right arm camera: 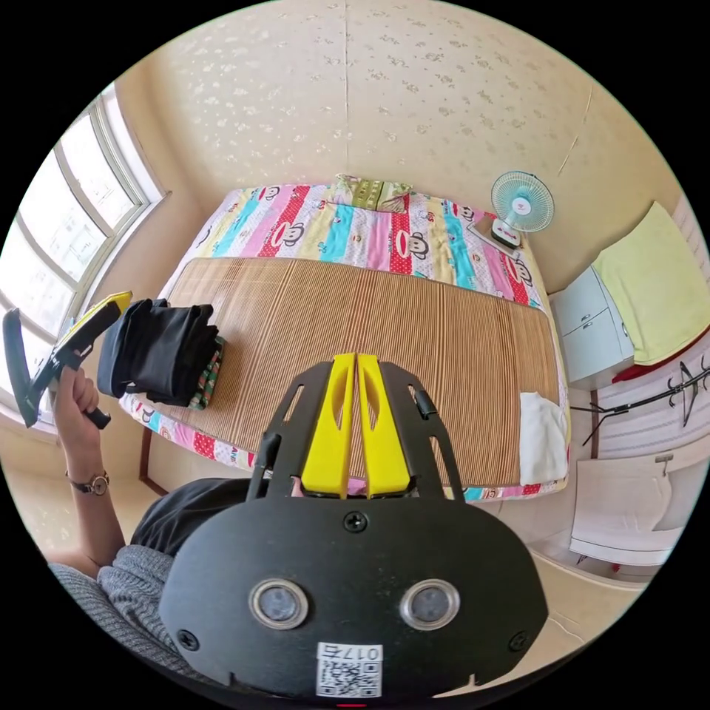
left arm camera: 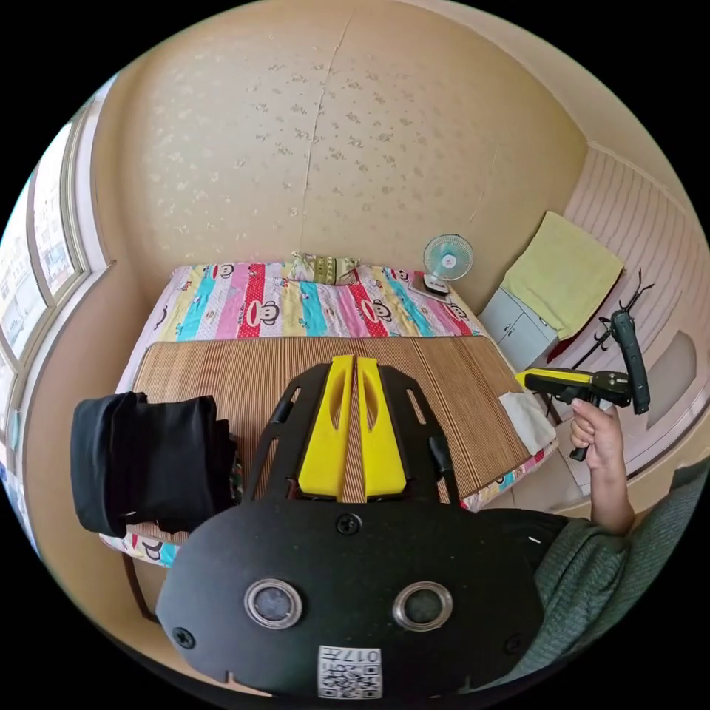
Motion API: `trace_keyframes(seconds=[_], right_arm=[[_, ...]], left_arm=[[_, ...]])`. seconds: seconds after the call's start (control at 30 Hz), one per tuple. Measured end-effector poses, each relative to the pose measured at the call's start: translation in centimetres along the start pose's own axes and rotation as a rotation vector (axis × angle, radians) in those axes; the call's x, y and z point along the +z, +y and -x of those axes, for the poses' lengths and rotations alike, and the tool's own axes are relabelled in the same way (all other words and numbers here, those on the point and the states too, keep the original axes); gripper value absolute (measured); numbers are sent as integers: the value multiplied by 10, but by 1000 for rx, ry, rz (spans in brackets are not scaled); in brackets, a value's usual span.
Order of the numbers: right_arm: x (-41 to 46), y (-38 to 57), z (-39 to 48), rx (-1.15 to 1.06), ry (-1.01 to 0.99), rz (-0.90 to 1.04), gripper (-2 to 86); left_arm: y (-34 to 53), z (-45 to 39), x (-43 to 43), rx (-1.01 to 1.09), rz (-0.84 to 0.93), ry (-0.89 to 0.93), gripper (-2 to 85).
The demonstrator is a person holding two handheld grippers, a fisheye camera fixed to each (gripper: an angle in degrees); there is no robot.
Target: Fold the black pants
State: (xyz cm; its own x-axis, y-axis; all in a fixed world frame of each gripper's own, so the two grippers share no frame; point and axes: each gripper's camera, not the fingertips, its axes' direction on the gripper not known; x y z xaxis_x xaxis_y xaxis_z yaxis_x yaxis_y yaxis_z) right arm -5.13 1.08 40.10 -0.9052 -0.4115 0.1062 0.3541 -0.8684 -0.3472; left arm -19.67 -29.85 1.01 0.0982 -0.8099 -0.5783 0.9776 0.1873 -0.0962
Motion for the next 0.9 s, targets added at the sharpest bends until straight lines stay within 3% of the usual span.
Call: trace_keyframes(seconds=[0.47,0.67,0.77,0.83,0.9], right_arm=[[-19,-38,30,-27,42,30,5],[-26,-58,56,-83,-57,32,4],[-9,-74,63,-114,-220,145,4],[14,-85,61,-102,-466,272,4],[30,-87,59,-77,-699,333,5]], left_arm=[[-75,30,-1,-60,78,106,-10],[-107,47,1,-57,116,213,-1],[-110,91,18,-253,179,355,27],[-99,127,31,-397,191,489,57],[-84,167,38,-504,234,393,73]])
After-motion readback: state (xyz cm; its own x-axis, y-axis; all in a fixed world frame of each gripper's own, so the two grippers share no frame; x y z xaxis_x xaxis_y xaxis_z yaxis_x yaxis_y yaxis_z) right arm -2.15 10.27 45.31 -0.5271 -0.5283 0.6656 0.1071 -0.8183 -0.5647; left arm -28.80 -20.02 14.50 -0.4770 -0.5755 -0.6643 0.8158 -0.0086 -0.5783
